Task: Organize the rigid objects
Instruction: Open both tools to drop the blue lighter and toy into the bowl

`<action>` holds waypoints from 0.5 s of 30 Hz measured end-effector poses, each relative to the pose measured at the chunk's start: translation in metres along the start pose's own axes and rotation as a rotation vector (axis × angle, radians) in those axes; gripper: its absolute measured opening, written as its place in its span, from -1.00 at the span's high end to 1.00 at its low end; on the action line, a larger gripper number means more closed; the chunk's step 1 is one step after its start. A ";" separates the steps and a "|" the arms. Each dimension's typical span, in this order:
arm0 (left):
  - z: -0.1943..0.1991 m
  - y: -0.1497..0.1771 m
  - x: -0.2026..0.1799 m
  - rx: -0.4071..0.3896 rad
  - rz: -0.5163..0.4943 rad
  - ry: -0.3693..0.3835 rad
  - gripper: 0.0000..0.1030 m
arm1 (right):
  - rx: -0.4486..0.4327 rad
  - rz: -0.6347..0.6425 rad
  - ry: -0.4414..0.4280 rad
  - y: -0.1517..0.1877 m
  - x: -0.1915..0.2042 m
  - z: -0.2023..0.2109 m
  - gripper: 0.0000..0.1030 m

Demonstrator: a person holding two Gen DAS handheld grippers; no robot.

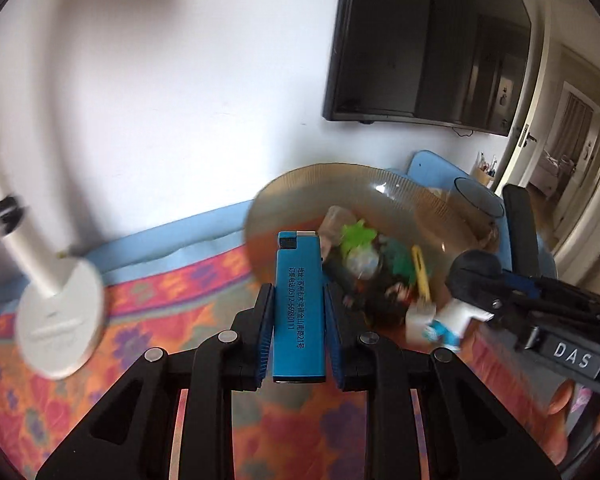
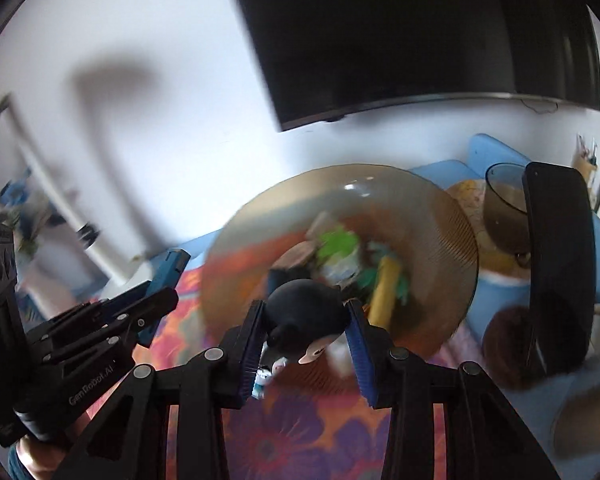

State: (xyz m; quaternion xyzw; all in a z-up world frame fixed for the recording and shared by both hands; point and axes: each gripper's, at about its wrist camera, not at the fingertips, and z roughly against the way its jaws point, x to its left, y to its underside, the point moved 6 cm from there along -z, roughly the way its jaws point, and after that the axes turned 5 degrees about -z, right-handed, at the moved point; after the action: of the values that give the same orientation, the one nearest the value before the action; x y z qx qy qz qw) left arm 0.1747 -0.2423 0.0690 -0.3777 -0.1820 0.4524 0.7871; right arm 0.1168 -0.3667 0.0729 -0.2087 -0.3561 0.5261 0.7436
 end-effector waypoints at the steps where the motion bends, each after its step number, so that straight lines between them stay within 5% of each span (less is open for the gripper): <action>1: -0.010 -0.005 -0.001 0.006 0.002 0.005 0.59 | 0.004 -0.012 0.009 -0.006 -0.005 -0.006 0.24; 7: -0.040 -0.030 -0.012 -0.003 0.019 0.028 0.45 | -0.019 -0.013 0.059 -0.042 -0.019 -0.039 0.24; 9: -0.037 -0.038 -0.008 -0.019 0.035 0.018 -0.40 | -0.033 -0.004 0.075 -0.054 -0.023 -0.045 0.14; 10: -0.032 -0.042 -0.006 -0.040 0.045 0.005 -0.50 | -0.039 -0.006 0.088 -0.057 -0.025 -0.045 0.06; 12: -0.016 -0.045 0.000 -0.089 0.044 0.014 -0.51 | -0.056 -0.015 0.088 -0.060 -0.028 -0.038 -0.14; 15: 0.005 -0.043 0.014 -0.102 0.043 -0.015 -0.51 | -0.075 -0.014 0.061 -0.053 -0.026 -0.022 -0.15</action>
State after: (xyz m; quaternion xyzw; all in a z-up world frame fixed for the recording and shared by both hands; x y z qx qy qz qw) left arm 0.2037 -0.2419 0.1041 -0.4177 -0.2027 0.4622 0.7555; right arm 0.1620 -0.4088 0.0866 -0.2501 -0.3543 0.5006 0.7492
